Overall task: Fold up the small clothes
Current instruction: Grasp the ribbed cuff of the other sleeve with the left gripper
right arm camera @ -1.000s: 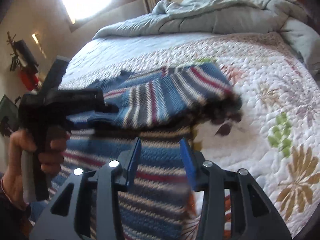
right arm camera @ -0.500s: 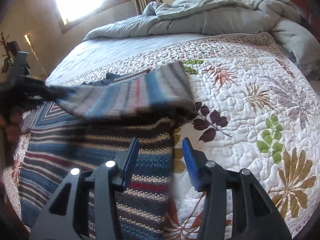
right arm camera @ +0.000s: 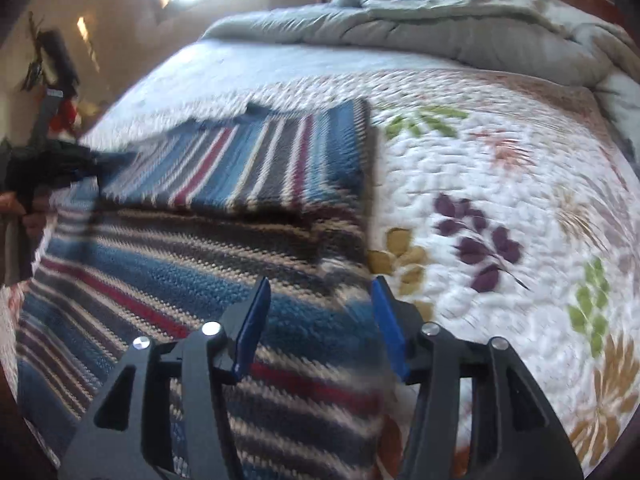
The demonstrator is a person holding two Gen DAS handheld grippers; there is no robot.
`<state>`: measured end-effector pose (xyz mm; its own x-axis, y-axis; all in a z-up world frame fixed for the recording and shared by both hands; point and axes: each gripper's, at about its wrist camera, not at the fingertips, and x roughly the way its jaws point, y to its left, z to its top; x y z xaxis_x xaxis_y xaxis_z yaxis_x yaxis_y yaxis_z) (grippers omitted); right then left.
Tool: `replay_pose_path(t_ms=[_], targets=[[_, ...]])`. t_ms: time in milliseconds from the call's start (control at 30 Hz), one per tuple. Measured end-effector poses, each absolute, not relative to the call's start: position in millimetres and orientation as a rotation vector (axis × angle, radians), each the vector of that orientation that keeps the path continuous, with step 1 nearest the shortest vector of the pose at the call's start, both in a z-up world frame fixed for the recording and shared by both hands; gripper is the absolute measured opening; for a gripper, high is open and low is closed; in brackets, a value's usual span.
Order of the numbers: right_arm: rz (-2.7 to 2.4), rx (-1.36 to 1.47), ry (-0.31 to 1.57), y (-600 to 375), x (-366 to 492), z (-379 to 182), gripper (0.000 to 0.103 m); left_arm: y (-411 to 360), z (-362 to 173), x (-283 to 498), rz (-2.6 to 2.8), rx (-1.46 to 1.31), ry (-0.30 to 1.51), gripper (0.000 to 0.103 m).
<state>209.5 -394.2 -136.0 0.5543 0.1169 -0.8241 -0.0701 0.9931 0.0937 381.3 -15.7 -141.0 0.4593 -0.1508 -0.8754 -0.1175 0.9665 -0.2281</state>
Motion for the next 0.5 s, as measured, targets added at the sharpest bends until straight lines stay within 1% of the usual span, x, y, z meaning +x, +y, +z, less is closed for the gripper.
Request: replay_pose_path(t_ms=[33, 100, 167, 200, 267, 300, 333, 400, 433, 467, 500], targets=[[0.105, 0.011, 1.001, -387.0, 219.9, -141.1, 0.058, -15.8, -142.0, 380.0, -0.024, -0.276, 1.101, 0.013], [0.101, -0.036, 1.048, -378.7, 241.0, -149.0, 0.058, -12.6, -142.2, 380.2, -0.036, -0.299, 1.093, 0.013], [0.102, -0.023, 1.053, -380.1, 256.6, -148.0, 0.058, -14.4, -140.6, 384.8, -0.038, -0.303, 1.088, 0.015], [0.096, -0.017, 1.056, -383.0, 262.7, -147.8, 0.055, -14.6, -139.7, 386.6, -0.042, -0.302, 1.084, 0.015], [0.069, -0.009, 1.049, -391.8, 277.3, -144.1, 0.041, -15.6, -137.1, 389.1, -0.05, -0.3, 1.075, 0.015], [0.073, 0.002, 1.054, -395.8, 282.3, -143.0, 0.026, -15.9, -135.3, 388.9, -0.06, -0.303, 1.064, 0.015], [0.093, 0.032, 1.075, -400.8, 285.8, -143.6, 0.021, -16.3, -133.9, 388.1, -0.071, -0.304, 1.055, 0.016], [0.091, 0.037, 1.1, -404.0, 280.2, -144.7, 0.018, -18.7, -140.0, 386.3, -0.045, -0.264, 1.07, 0.021], [0.079, -0.011, 1.122, -400.7, 274.5, -149.0, 0.017, -18.9, -148.8, 387.6, -0.018, -0.235, 1.105, 0.021], [0.068, -0.047, 1.14, -397.0, 269.8, -154.9, 0.017, -17.7, -157.7, 388.7, -0.004, -0.223, 1.138, 0.021], [0.065, -0.059, 1.143, -395.4, 267.9, -158.5, 0.017, -15.8, -164.7, 388.7, -0.001, -0.222, 1.158, 0.025]])
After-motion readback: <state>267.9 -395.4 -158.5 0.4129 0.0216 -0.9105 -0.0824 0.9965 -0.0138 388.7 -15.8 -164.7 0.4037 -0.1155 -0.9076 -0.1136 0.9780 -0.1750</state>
